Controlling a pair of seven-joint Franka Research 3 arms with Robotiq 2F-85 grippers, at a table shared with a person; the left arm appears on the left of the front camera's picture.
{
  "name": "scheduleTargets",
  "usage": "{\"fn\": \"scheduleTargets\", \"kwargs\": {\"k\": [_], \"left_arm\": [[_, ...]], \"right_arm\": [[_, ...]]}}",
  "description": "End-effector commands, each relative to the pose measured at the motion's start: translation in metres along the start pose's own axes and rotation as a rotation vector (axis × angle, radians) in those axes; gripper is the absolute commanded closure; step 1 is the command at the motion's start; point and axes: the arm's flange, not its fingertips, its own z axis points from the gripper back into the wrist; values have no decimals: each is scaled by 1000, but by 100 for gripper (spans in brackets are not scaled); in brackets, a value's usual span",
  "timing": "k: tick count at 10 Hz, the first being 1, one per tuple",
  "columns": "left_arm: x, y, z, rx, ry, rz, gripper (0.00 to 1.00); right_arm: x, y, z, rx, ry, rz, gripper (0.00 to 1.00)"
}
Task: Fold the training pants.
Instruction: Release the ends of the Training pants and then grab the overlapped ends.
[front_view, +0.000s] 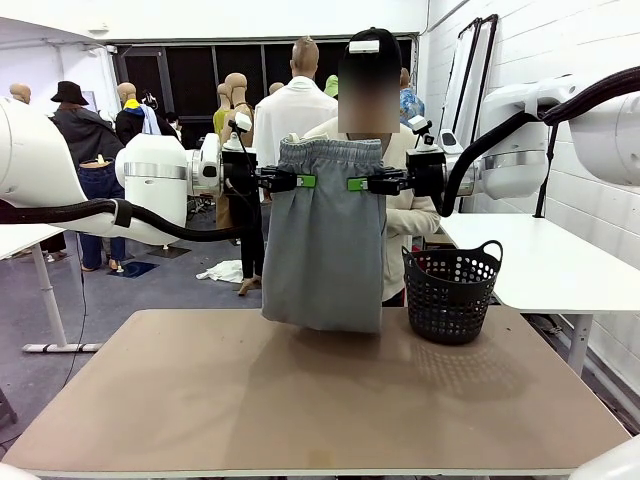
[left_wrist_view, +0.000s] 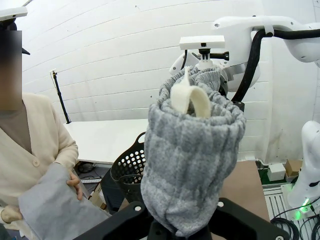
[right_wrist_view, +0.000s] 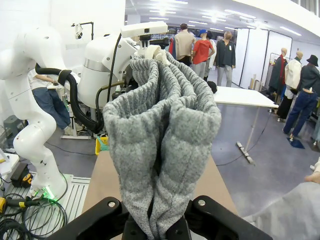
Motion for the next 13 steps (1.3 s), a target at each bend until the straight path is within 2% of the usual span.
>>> {"fn": "scheduleTargets", "kwargs": {"k": [1,13], "left_arm": [[3,-1,0,4,-13,-18,100],[3,-1,0,4,-13,-18,100]], "right_arm": [[1,1,0,13,-10,-1,100],[1,1,0,13,-10,-1,100]]}}
